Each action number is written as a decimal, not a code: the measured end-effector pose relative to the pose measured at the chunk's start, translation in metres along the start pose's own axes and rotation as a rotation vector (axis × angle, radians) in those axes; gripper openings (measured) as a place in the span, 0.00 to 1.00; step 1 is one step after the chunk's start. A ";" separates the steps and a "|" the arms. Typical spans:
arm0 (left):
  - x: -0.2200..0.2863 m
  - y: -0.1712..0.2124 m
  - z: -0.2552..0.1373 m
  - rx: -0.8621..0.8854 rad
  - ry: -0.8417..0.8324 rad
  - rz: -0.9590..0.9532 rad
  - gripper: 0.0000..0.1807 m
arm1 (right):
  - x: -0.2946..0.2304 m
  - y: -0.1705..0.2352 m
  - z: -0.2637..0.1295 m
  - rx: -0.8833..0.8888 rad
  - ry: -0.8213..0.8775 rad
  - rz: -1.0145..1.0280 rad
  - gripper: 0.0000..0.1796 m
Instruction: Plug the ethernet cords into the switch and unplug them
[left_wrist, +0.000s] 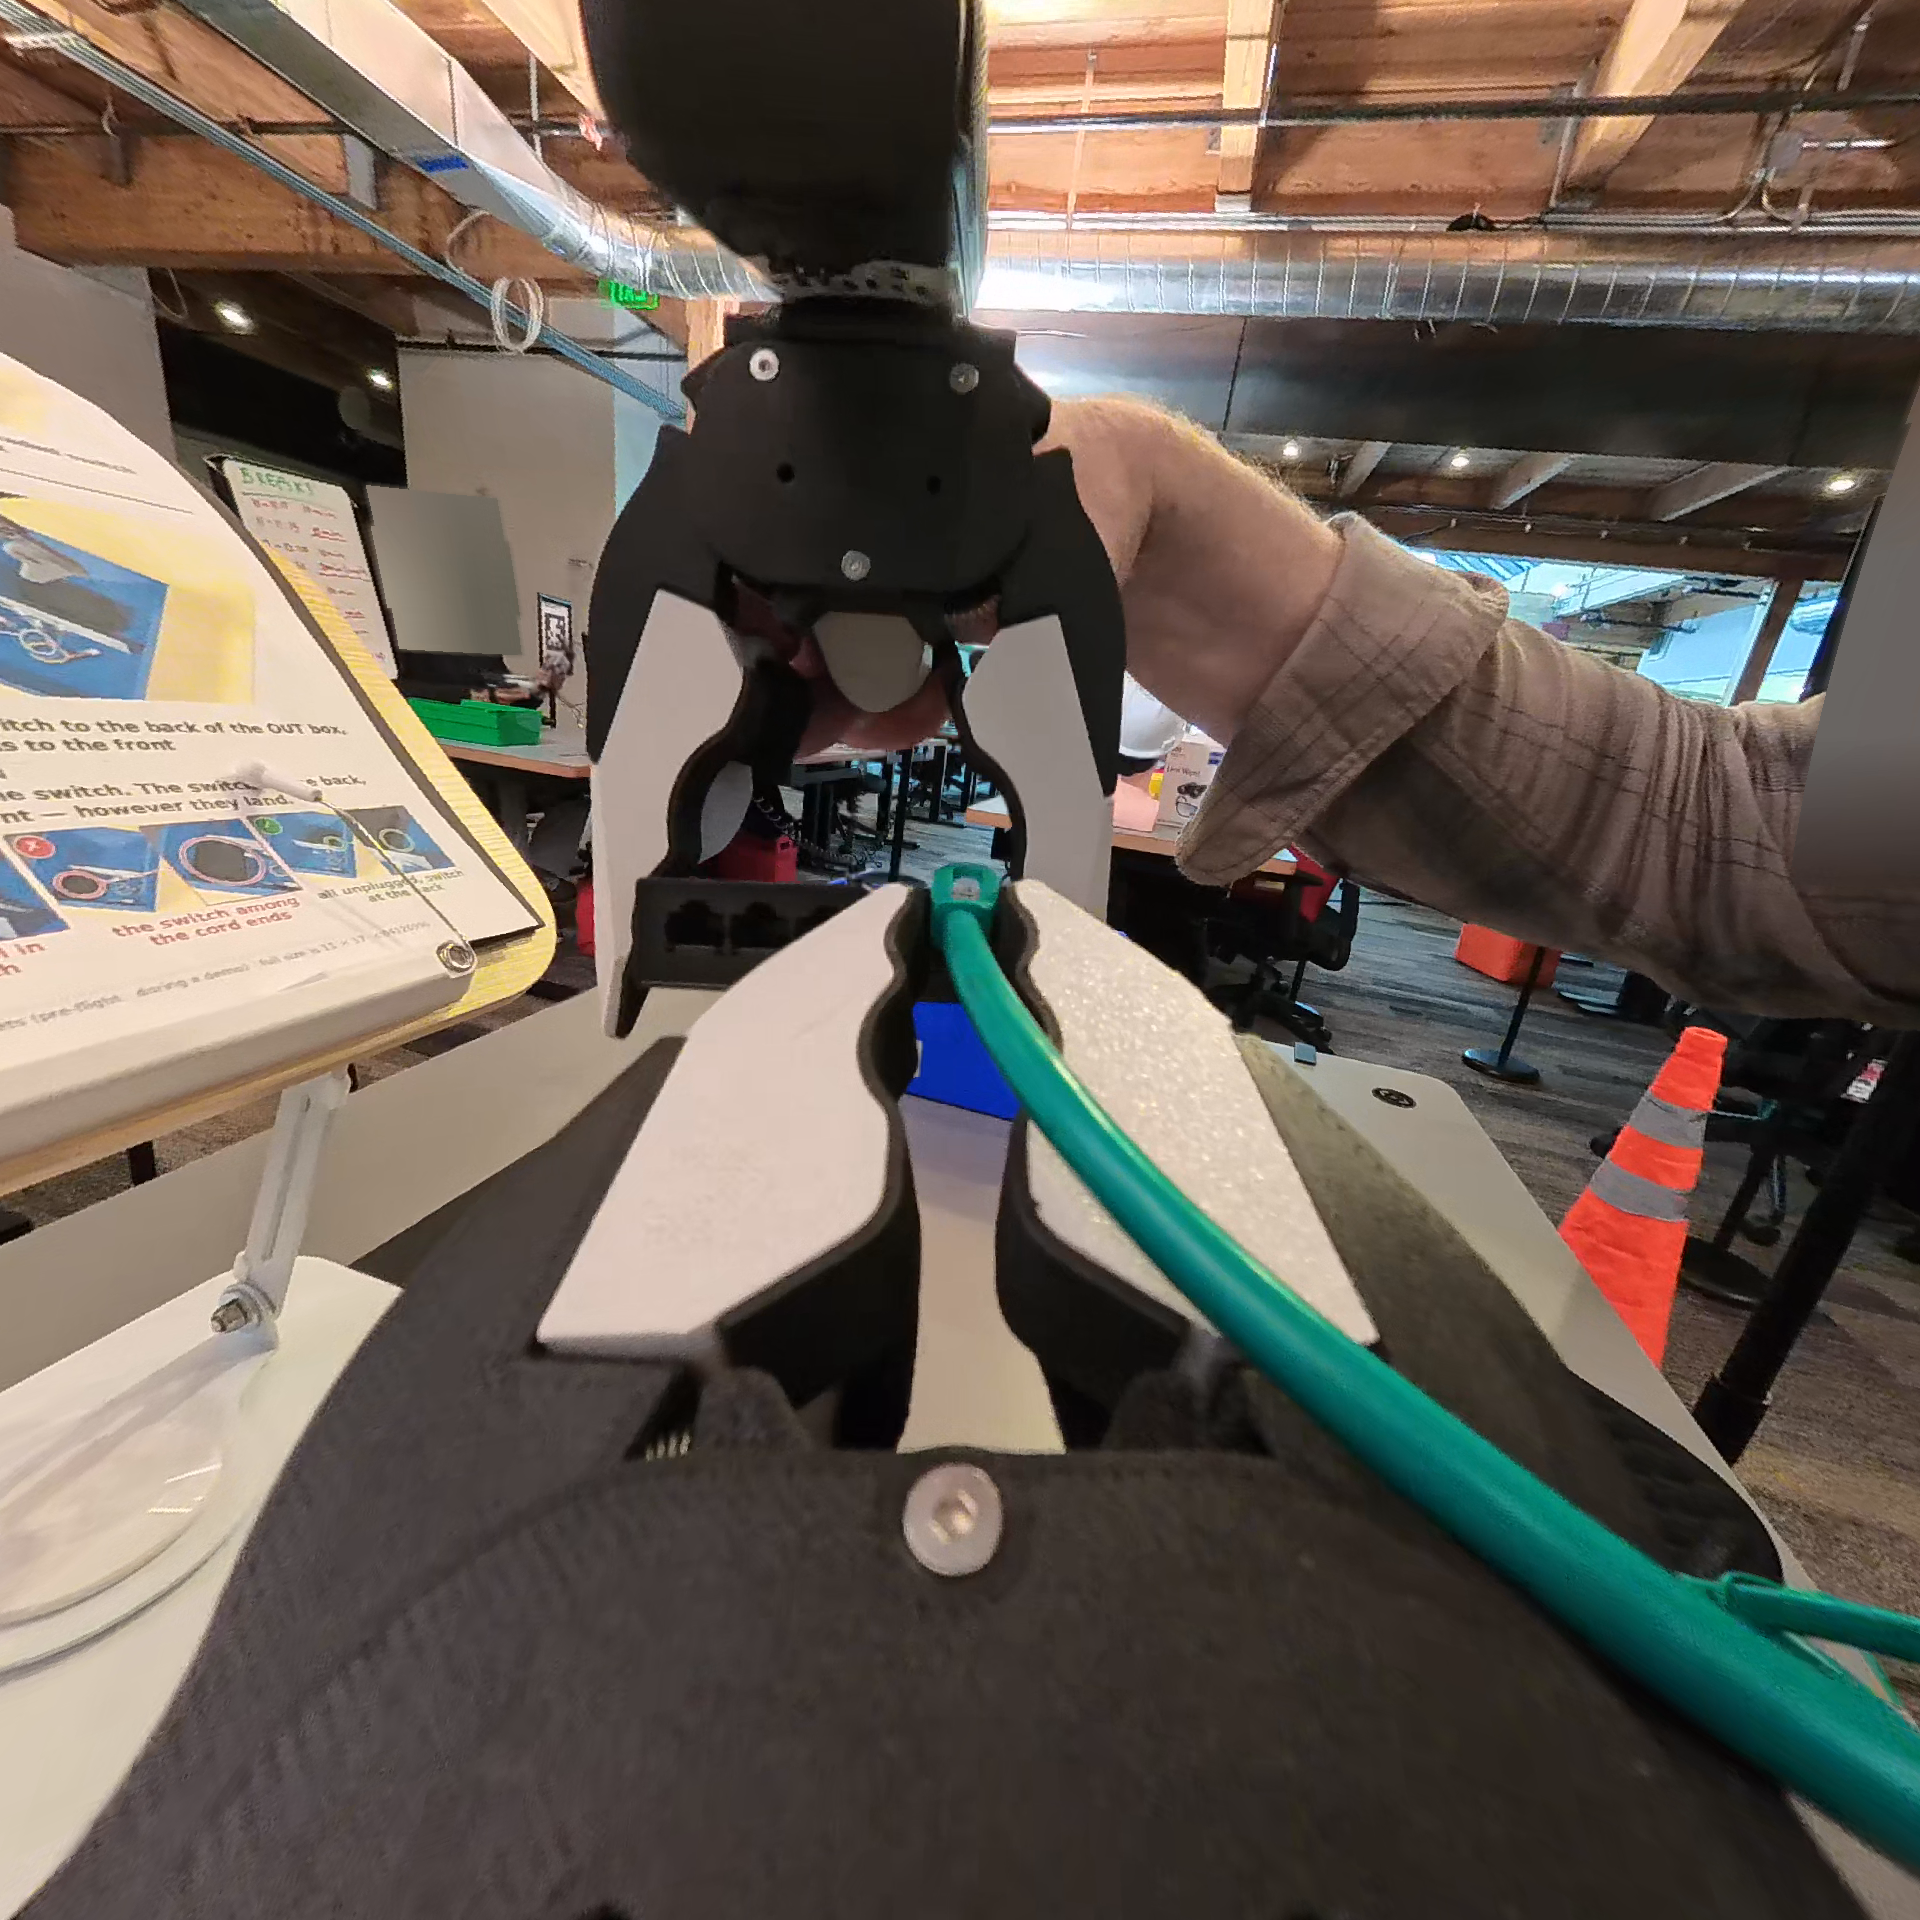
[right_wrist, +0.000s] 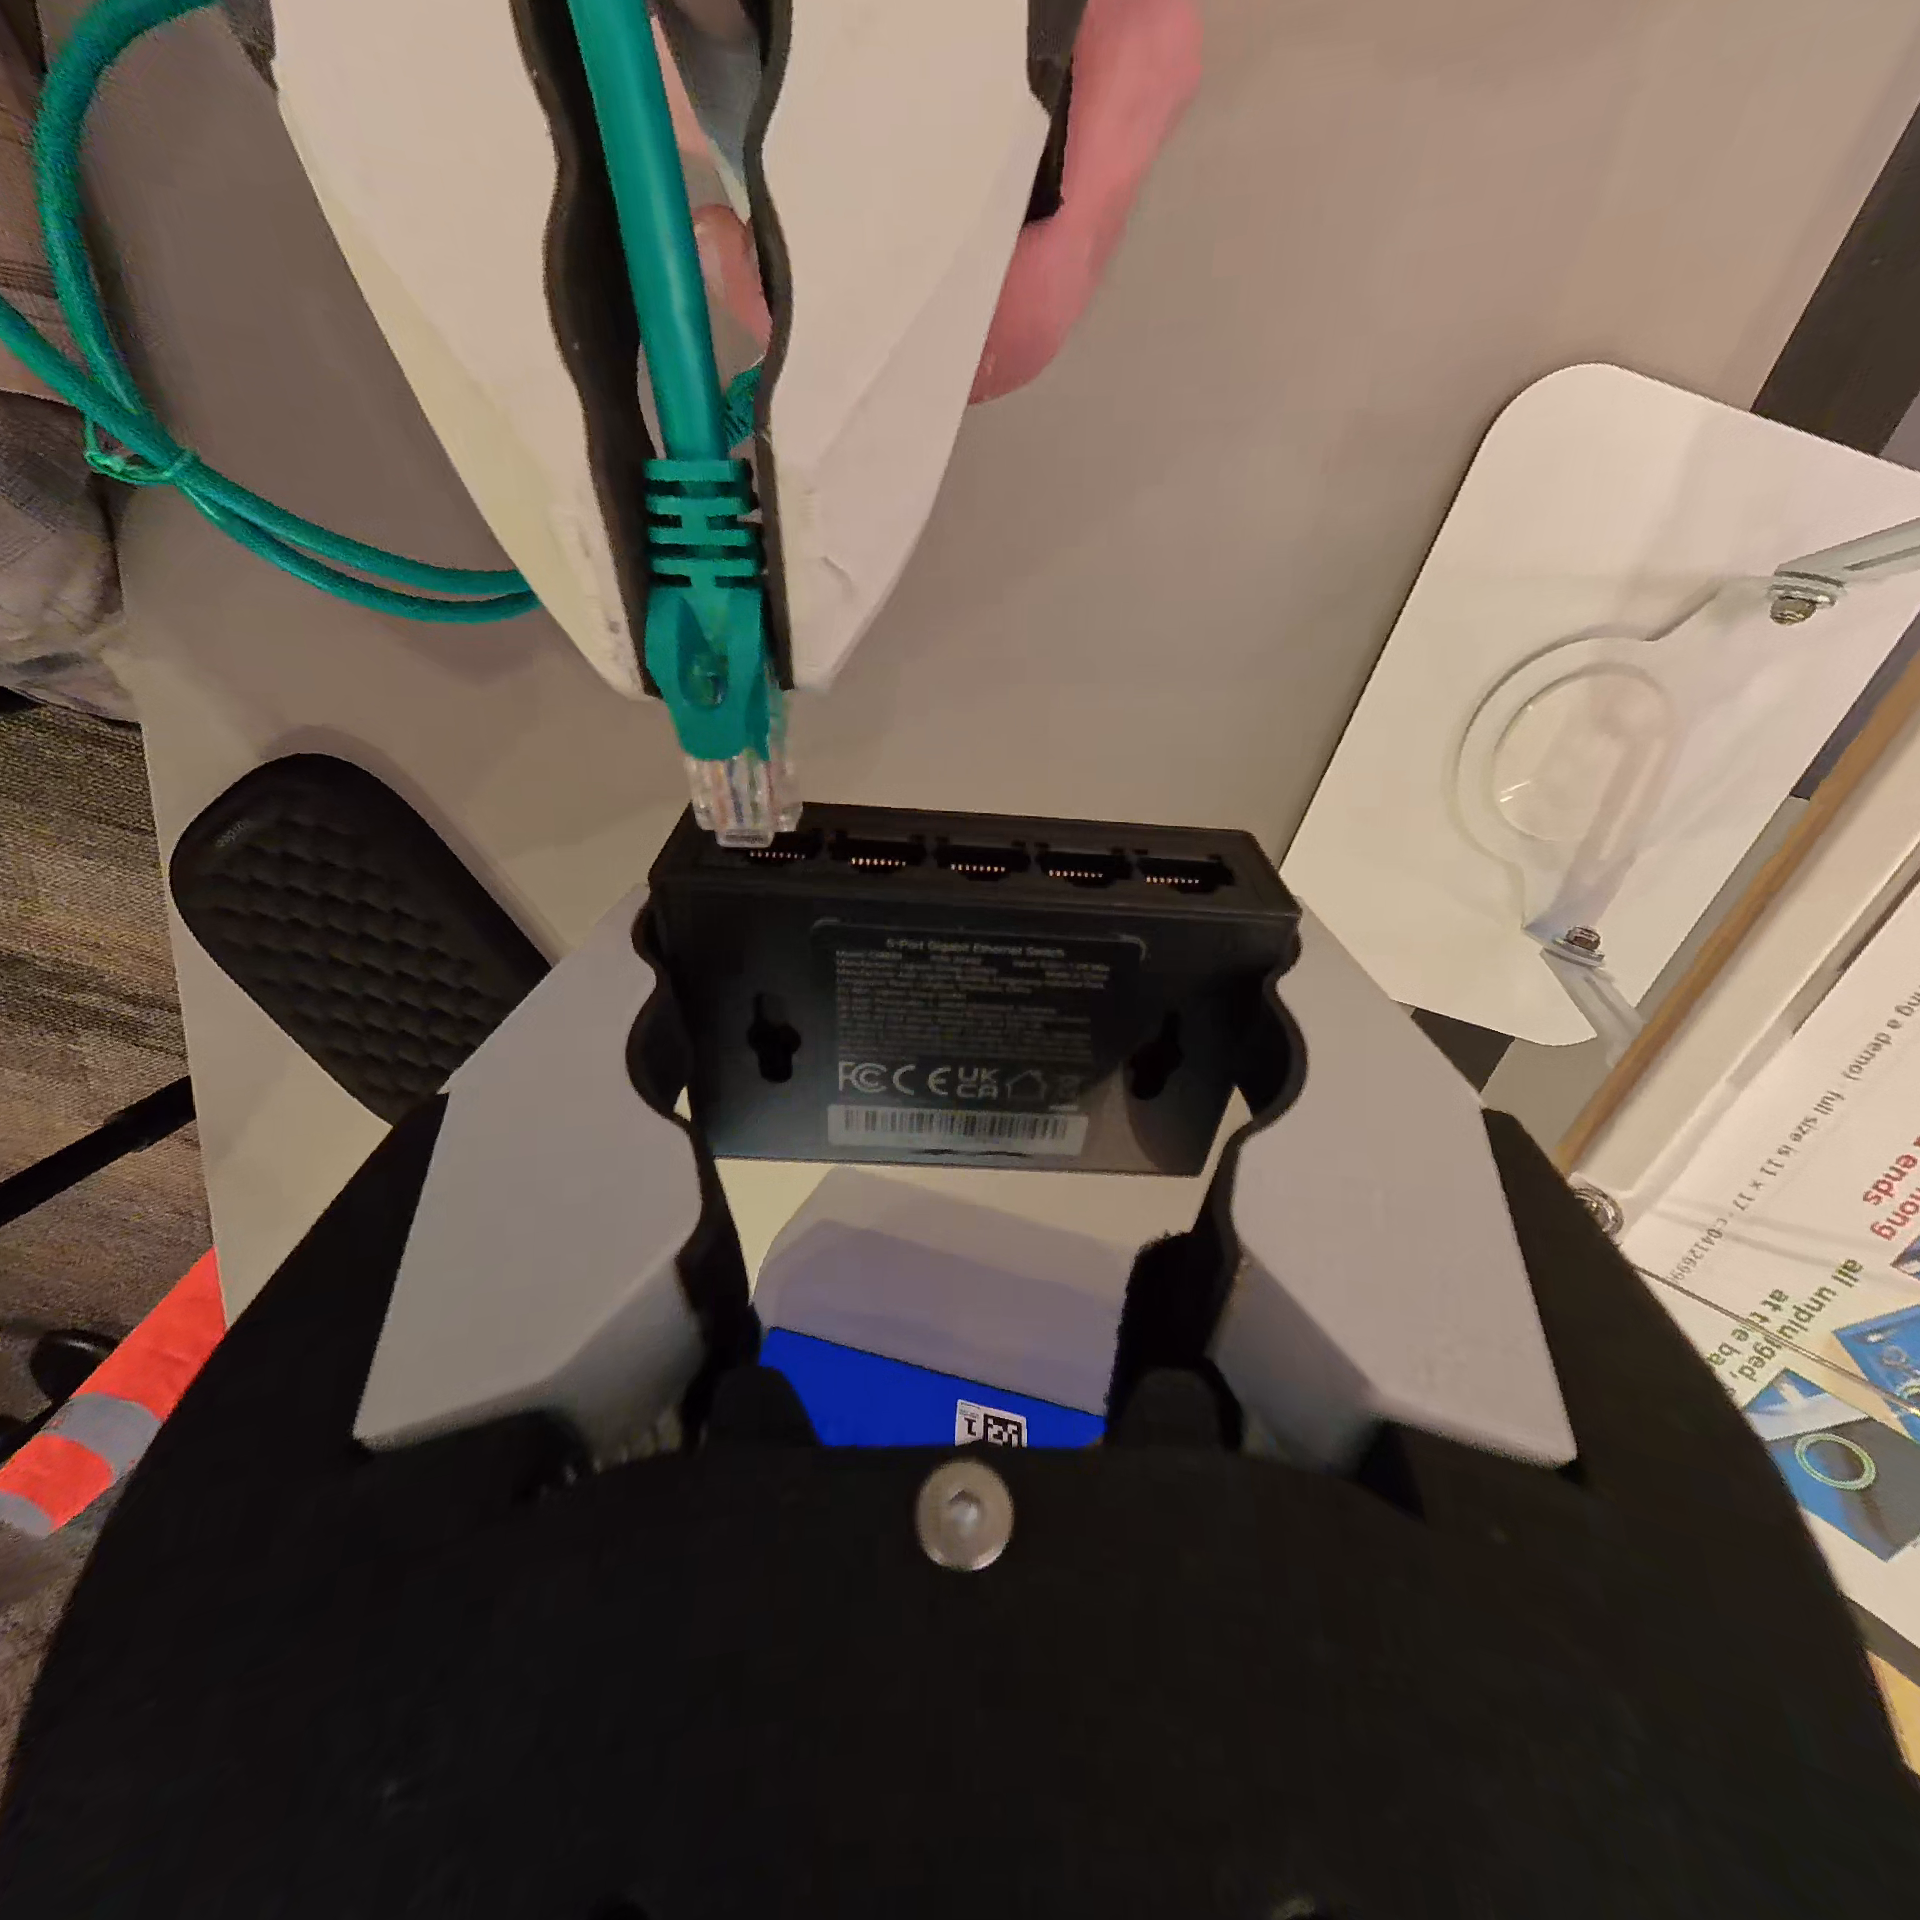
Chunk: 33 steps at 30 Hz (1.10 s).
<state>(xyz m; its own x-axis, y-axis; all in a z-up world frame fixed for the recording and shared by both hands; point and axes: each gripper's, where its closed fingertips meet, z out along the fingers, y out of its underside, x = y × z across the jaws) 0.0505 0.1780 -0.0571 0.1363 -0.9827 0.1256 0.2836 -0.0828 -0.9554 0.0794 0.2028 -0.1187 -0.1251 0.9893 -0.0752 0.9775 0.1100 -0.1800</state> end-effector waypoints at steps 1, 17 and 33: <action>0.000 0.001 0.000 0.000 -0.002 -0.004 0.07 | 0.000 0.000 0.000 0.001 0.000 0.000 0.60; -0.001 0.001 0.000 0.027 -0.006 -0.022 0.07 | -0.001 -0.005 -0.004 0.015 -0.007 -0.005 0.60; 0.001 0.001 0.000 0.050 -0.001 -0.032 0.07 | -0.001 -0.012 -0.007 0.012 0.005 -0.032 0.59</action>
<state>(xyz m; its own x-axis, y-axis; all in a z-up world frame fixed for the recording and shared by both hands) 0.0510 0.1766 -0.0581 0.1274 -0.9795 0.1559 0.3349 -0.1054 -0.9363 0.0688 0.2011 -0.1097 -0.1554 0.9858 -0.0641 0.9709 0.1405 -0.1940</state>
